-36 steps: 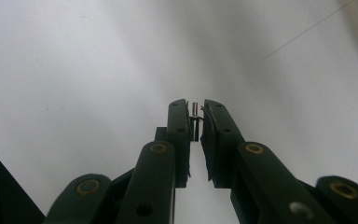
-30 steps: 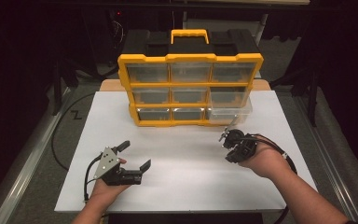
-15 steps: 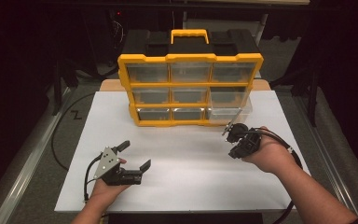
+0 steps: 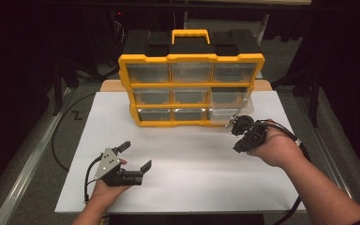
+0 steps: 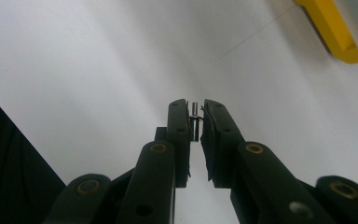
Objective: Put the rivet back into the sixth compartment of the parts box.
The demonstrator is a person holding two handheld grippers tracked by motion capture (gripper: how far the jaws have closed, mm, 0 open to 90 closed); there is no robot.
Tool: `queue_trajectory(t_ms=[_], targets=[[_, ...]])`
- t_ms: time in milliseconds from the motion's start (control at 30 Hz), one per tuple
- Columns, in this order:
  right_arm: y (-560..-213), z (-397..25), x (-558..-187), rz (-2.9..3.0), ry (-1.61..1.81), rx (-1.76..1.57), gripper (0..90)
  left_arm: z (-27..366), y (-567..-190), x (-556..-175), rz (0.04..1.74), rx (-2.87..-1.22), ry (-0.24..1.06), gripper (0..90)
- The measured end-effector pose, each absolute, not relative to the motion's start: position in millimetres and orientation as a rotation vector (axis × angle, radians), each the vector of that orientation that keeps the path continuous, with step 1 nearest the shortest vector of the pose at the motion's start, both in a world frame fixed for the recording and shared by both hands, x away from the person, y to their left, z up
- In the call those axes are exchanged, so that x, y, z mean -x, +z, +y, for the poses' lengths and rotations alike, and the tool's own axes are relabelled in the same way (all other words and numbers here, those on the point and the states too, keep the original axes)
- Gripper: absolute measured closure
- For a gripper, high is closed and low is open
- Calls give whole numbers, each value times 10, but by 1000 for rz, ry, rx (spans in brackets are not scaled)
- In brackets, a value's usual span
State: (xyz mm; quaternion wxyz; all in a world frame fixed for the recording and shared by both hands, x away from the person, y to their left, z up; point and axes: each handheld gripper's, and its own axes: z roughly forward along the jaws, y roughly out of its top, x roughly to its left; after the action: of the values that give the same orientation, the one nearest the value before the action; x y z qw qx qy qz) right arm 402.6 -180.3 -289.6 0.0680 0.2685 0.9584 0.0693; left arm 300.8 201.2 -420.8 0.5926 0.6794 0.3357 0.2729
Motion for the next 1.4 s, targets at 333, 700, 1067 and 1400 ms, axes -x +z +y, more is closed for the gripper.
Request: queue_trajectory(t_ms=[333,700,1067,1400], targets=[[-2742,-1809,-4069,2883,206,-820,839,2015,-4207,-3007,781,-1582,634,8],[-2569,-1795,-4104,2879,212,-816,839,2021,-4203,-3002,778,-1575,632,8],[-2373,-1772,-4145,2861,224,-821,839,2022,-4203,-3002,779,-1571,631,8],[-2185,-1747,-4211,2838,238,-820,839,2022,-4203,-2998,778,-1571,633,5]])
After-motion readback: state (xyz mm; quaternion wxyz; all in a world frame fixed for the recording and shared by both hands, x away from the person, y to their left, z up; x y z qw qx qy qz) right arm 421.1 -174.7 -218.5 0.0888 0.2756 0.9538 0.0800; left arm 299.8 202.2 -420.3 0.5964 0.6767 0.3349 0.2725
